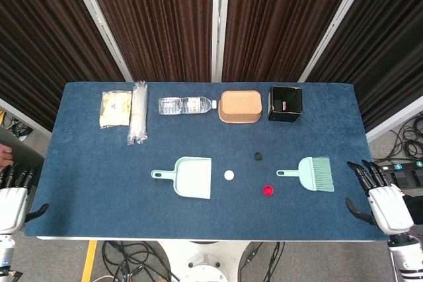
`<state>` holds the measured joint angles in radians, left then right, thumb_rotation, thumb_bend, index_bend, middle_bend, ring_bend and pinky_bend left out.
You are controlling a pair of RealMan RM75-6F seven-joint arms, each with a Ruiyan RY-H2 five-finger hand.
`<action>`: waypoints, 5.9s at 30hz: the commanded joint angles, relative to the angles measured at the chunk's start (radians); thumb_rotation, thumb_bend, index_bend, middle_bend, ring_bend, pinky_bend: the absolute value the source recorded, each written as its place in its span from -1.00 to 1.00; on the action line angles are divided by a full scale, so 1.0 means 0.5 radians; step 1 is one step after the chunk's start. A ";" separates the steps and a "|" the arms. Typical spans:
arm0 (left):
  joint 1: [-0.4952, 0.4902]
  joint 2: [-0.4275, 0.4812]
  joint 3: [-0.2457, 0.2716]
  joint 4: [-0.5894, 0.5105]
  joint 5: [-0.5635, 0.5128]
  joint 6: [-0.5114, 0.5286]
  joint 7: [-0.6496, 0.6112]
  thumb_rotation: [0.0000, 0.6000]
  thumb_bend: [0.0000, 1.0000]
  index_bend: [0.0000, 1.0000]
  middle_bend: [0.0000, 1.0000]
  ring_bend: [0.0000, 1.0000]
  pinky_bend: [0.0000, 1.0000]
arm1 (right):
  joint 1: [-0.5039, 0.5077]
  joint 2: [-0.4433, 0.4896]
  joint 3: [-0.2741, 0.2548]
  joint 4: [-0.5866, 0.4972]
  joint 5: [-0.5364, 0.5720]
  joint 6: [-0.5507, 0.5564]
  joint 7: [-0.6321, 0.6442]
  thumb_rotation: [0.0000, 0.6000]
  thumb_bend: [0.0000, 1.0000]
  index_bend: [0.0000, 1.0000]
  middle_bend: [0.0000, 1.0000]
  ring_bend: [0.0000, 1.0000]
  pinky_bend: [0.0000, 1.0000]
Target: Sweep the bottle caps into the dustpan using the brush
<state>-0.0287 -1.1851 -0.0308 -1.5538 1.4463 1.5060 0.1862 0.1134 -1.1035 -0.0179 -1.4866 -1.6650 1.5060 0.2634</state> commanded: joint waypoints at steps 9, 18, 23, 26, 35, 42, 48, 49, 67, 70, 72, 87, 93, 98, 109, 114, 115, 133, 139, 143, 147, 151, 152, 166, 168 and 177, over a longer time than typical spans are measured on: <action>-0.004 -0.010 -0.006 0.005 -0.004 0.000 0.020 1.00 -0.76 -0.70 -0.64 -0.87 -0.88 | -0.010 0.028 -0.003 -0.019 0.002 0.011 -0.029 1.00 -0.45 -1.00 -0.74 -1.00 -1.00; -0.021 -0.011 -0.009 -0.005 0.011 -0.011 0.028 1.00 -0.76 -0.70 -0.64 -0.87 -0.88 | 0.147 0.025 0.036 -0.131 0.008 -0.232 -0.275 1.00 -0.77 -0.96 -0.70 -1.00 -0.98; -0.026 -0.018 -0.008 0.000 0.013 -0.017 0.019 1.00 -0.76 -0.70 -0.64 -0.87 -0.88 | 0.365 -0.113 0.117 -0.159 0.130 -0.597 -0.633 1.00 -0.90 -0.61 -0.41 -0.95 -0.80; -0.034 -0.022 -0.012 0.005 0.005 -0.032 0.016 1.00 -0.76 -0.70 -0.64 -0.87 -0.88 | 0.474 -0.249 0.169 -0.097 0.231 -0.765 -0.869 1.00 -0.91 -0.52 -0.34 -0.91 -0.79; -0.043 -0.031 -0.012 0.021 -0.020 -0.066 -0.002 1.00 -0.76 -0.70 -0.64 -0.87 -0.88 | 0.635 -0.606 0.226 0.172 0.432 -0.948 -1.381 1.00 -0.76 -0.35 -0.30 -0.89 -0.78; -0.046 -0.045 -0.006 0.047 -0.031 -0.086 -0.025 1.00 -0.76 -0.70 -0.64 -0.87 -0.88 | 0.702 -0.767 0.227 0.327 0.542 -1.024 -1.534 1.00 -0.75 -0.30 -0.29 -0.87 -0.78; -0.054 -0.051 -0.008 0.062 -0.021 -0.087 -0.044 1.00 -0.76 -0.70 -0.64 -0.87 -0.88 | 0.740 -0.876 0.225 0.441 0.609 -1.062 -1.586 1.00 -0.72 -0.24 -0.27 -0.84 -0.78; -0.056 -0.051 -0.008 0.065 -0.022 -0.092 -0.045 1.00 -0.76 -0.70 -0.64 -0.87 -0.88 | 0.745 -0.892 0.221 0.463 0.615 -1.061 -1.598 1.00 -0.71 -0.22 -0.26 -0.83 -0.78; -0.056 -0.069 0.001 0.095 -0.034 -0.107 -0.077 1.00 -0.76 -0.70 -0.64 -0.87 -0.88 | 0.785 -1.022 0.182 0.623 0.688 -1.072 -1.637 1.00 -0.65 -0.08 -0.08 -0.72 -0.78; -0.057 -0.070 0.001 0.100 -0.033 -0.107 -0.079 1.00 -0.76 -0.70 -0.64 -0.87 -0.88 | 0.788 -1.024 0.176 0.620 0.705 -1.085 -1.639 1.00 -0.59 -0.07 -0.05 -0.70 -0.78; -0.058 -0.069 -0.001 0.102 -0.032 -0.107 -0.083 1.00 -0.76 -0.70 -0.64 -0.87 -0.88 | 0.790 -1.024 0.171 0.621 0.711 -1.089 -1.639 1.00 -0.57 -0.06 -0.04 -0.69 -0.78; -0.267 -0.009 -0.056 0.056 0.093 -0.282 -0.192 1.00 -0.76 -0.69 -0.64 -0.87 -0.87 | 0.758 -0.752 0.206 0.389 0.575 -0.889 -1.285 1.00 -0.35 0.19 0.12 -0.56 -0.76; -0.529 -0.032 -0.117 -0.002 0.082 -0.623 -0.272 1.00 -0.76 -0.53 -0.63 -0.87 -0.85 | 0.790 -0.515 0.292 0.168 0.481 -0.803 -1.016 1.00 -0.34 0.23 0.14 -0.54 -0.73; -0.712 -0.152 -0.169 -0.024 0.008 -0.843 -0.170 1.00 -0.76 -0.38 -0.48 -0.72 -0.80 | 0.812 -0.378 0.359 0.034 0.460 -0.762 -0.891 1.00 -0.33 0.24 0.15 -0.54 -0.73; -0.982 -0.504 -0.214 -0.011 -0.282 -1.128 0.211 1.00 -0.67 -0.25 -0.33 -0.58 -0.58 | 0.809 -0.304 0.345 0.022 0.486 -0.779 -0.799 1.00 -0.33 0.24 0.15 -0.54 -0.73; -1.055 -0.637 -0.194 0.029 -0.443 -1.153 0.531 1.00 -0.64 -0.23 -0.28 -0.53 -0.56 | 0.815 -0.318 0.330 0.073 0.492 -0.799 -0.759 1.00 -0.33 0.24 0.15 -0.54 -0.73; -1.068 -0.663 -0.191 0.023 -0.488 -1.151 0.600 1.00 -0.63 -0.23 -0.27 -0.53 -0.56 | 0.816 -0.322 0.327 0.083 0.491 -0.801 -0.752 1.00 -0.33 0.24 0.15 -0.54 -0.73; -1.295 -0.883 -0.234 0.025 -0.951 -1.145 0.999 1.00 -0.54 -0.18 -0.17 -0.44 -0.54 | 0.812 -0.351 0.291 0.154 0.491 -0.804 -0.680 1.00 -0.33 0.24 0.15 -0.54 -0.73; -1.349 -0.899 -0.229 0.012 -1.025 -1.134 1.029 1.00 -0.49 -0.15 -0.10 -0.37 -0.54 | 0.811 -0.362 0.277 0.168 0.488 -0.811 -0.671 1.00 -0.33 0.24 0.15 -0.54 -0.73; -1.371 -0.893 -0.214 -0.003 -1.051 -1.122 1.035 1.00 -0.47 -0.14 -0.10 -0.36 -0.54 | 0.812 -0.365 0.273 0.177 0.489 -0.812 -0.669 1.00 -0.33 0.24 0.15 -0.54 -0.73; -1.394 -0.873 -0.200 -0.040 -1.080 -1.124 1.031 1.00 -0.44 -0.14 -0.10 -0.36 -0.53 | 0.811 -0.369 0.270 0.184 0.488 -0.811 -0.662 1.00 -0.33 0.24 0.15 -0.54 -0.73; -1.422 -0.879 -0.187 -0.032 -1.106 -1.124 1.041 1.00 -0.41 -0.13 -0.09 -0.36 -0.54 | 0.812 -0.377 0.266 0.195 0.487 -0.814 -0.651 1.00 -0.33 0.24 0.15 -0.54 -0.73; -1.429 -0.881 -0.185 -0.026 -1.118 -1.129 1.042 1.00 -0.40 -0.13 -0.09 -0.36 -0.54 | 0.812 -0.379 0.265 0.198 0.488 -0.815 -0.650 1.00 -0.33 0.24 0.15 -0.54 -0.73; -1.483 -0.870 -0.138 -0.003 -1.116 -1.110 1.022 1.00 -0.30 0.03 0.05 -0.25 -0.53 | 0.897 -0.428 0.266 0.289 0.448 -0.927 -0.510 1.00 -0.33 0.26 0.16 -0.54 -0.73; -1.509 -0.846 -0.136 -0.011 -1.140 -1.141 1.043 1.00 -0.30 0.03 0.06 -0.25 -0.53 | 0.947 -0.453 0.268 0.340 0.408 -0.972 -0.430 1.00 -0.33 0.26 0.17 -0.54 -0.73; -1.670 -0.728 -0.159 -0.066 -1.381 -1.282 1.145 1.00 -0.30 0.03 0.06 -0.25 -0.53 | 1.202 -0.728 0.198 0.761 0.104 -1.053 0.043 1.00 -0.23 0.33 0.20 -0.54 -0.73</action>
<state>-0.8459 -1.5620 -0.1078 -1.5789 0.7780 0.8797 0.7460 0.6826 -1.4307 0.0944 -1.1486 -1.5766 0.9865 0.2432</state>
